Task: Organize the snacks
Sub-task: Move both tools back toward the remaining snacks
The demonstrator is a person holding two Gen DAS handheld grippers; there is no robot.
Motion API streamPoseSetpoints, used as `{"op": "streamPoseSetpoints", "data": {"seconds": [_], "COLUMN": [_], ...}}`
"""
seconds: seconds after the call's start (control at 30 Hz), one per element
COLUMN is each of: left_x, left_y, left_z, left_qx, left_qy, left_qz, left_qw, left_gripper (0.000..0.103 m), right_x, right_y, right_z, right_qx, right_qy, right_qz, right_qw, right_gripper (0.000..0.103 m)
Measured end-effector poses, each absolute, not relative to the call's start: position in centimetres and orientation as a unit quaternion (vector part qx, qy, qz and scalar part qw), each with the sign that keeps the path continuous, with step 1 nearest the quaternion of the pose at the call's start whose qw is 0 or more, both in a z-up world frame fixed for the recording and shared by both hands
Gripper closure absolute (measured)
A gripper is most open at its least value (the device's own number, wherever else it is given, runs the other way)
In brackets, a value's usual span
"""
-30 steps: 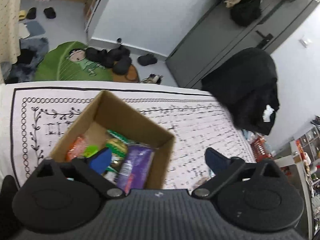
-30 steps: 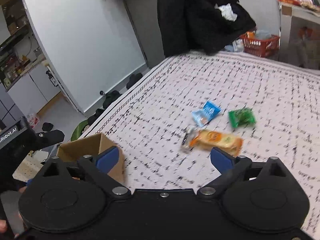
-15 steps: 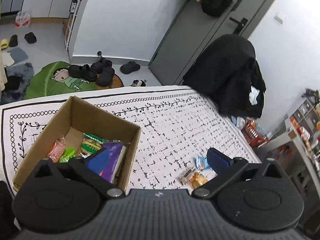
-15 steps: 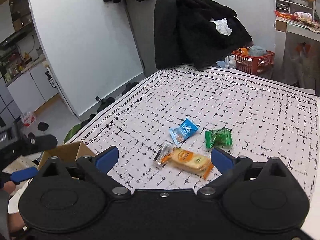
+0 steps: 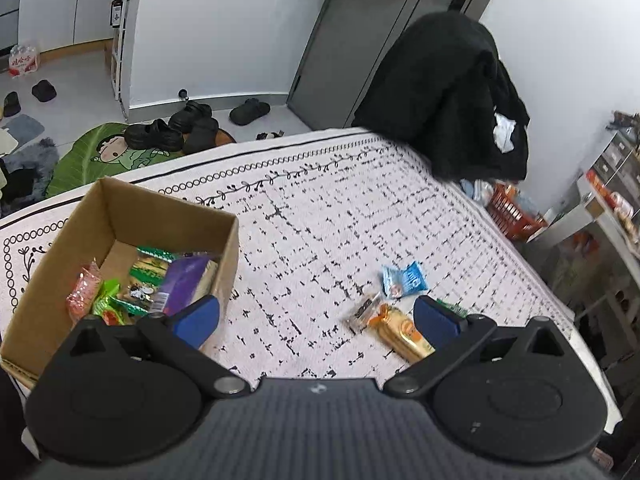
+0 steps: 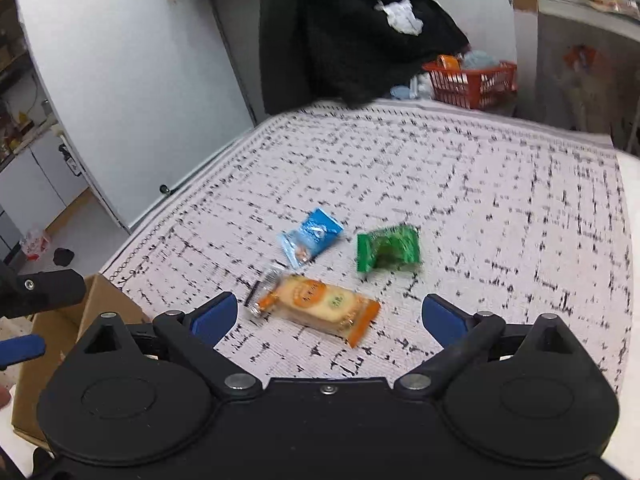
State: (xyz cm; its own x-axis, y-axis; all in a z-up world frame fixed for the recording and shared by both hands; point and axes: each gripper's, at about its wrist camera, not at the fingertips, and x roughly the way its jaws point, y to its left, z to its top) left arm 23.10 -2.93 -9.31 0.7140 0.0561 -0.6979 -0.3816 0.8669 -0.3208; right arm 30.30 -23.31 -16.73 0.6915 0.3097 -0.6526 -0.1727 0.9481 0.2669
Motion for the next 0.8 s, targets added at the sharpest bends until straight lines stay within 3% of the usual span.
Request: {"op": "streamPoseSetpoints", "data": {"seconds": [0.47, 0.6, 0.8], "left_x": [28.6, 30.1, 32.0], "left_y": [-5.3, -5.2, -5.3], "left_z": [-11.6, -12.7, -14.7], "left_qx": [-0.157, -0.153, -0.139], "left_qy": [0.421, 0.444, 0.476], "left_qz": [0.094, 0.09, 0.077], "left_qw": [0.888, 0.878, 0.865], "left_gripper": [0.004, 0.009, 0.025], "right_x": [32.3, 32.9, 33.6], "right_y": [-23.8, -23.6, -22.8], "right_z": [-18.9, -19.5, -20.2], "right_qx": [0.095, 0.089, 0.075], "right_qy": [0.396, 0.404, 0.411], "right_qz": [0.145, 0.152, 0.16], "right_qw": [0.902, 0.897, 0.894], "right_gripper": [0.009, 0.019, 0.02]}}
